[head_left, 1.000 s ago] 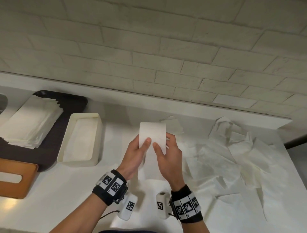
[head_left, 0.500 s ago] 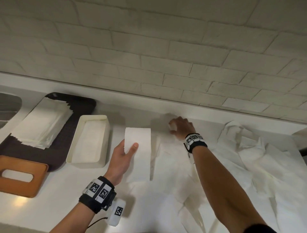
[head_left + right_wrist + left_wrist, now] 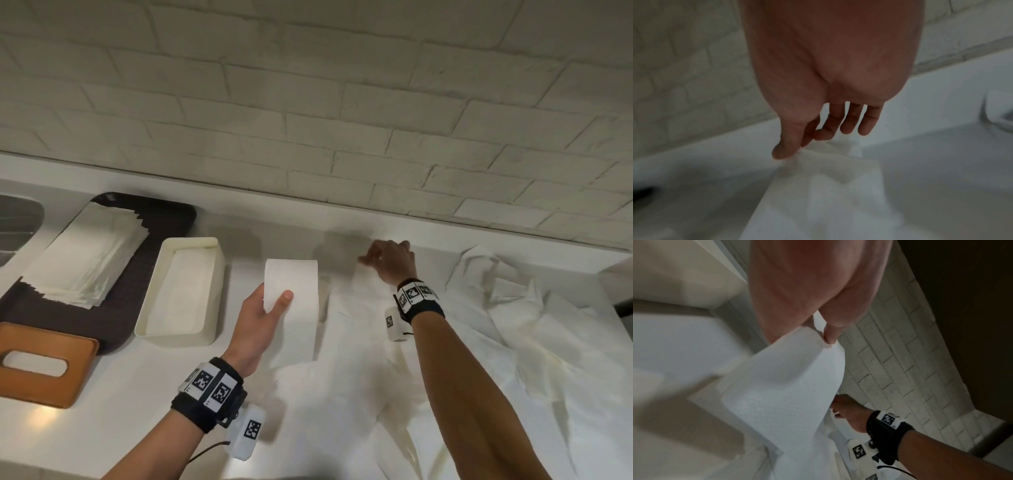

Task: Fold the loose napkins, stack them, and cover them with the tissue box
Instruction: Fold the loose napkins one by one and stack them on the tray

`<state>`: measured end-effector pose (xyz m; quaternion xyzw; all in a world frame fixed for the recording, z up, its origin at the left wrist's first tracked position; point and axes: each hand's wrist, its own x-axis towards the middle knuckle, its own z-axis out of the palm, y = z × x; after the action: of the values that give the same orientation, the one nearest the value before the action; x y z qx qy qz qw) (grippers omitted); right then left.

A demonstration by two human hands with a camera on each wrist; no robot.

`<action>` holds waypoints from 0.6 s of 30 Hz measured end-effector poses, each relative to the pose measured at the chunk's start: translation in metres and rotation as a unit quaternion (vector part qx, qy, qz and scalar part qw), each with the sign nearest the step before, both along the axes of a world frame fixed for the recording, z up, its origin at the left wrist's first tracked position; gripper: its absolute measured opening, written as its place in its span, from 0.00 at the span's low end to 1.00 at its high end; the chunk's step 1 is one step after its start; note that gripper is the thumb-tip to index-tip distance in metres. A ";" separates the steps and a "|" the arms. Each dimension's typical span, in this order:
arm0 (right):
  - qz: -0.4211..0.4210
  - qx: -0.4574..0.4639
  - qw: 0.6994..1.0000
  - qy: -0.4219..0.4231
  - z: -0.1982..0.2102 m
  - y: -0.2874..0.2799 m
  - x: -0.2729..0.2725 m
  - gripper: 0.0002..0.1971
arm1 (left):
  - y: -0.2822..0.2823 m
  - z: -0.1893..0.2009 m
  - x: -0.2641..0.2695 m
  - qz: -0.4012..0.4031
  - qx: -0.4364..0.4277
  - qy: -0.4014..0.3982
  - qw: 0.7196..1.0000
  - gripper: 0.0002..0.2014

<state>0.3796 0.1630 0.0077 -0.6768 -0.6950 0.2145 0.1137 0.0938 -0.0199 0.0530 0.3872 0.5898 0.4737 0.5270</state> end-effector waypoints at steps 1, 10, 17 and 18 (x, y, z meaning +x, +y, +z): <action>-0.006 0.029 0.999 0.041 0.016 -0.002 -0.001 0.17 | 0.002 0.000 0.001 0.003 -0.003 -0.006 1.000 0.11; -0.051 0.174 0.810 0.558 0.148 -0.105 -0.029 0.15 | 0.016 0.008 0.017 0.001 0.001 -0.037 0.999 0.12; -0.091 0.037 0.858 0.504 0.085 -0.182 -0.066 0.27 | 0.003 -0.001 0.023 0.000 -0.041 -0.062 0.997 0.10; -0.074 0.022 0.871 0.484 0.078 -0.192 -0.071 0.30 | -0.002 0.001 0.023 -0.001 -0.048 -0.066 0.997 0.11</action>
<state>0.3089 -0.0293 0.0860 -0.5347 -0.5054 0.4910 0.4664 0.1169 -0.0221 0.0536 0.3299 0.5750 0.4691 0.5835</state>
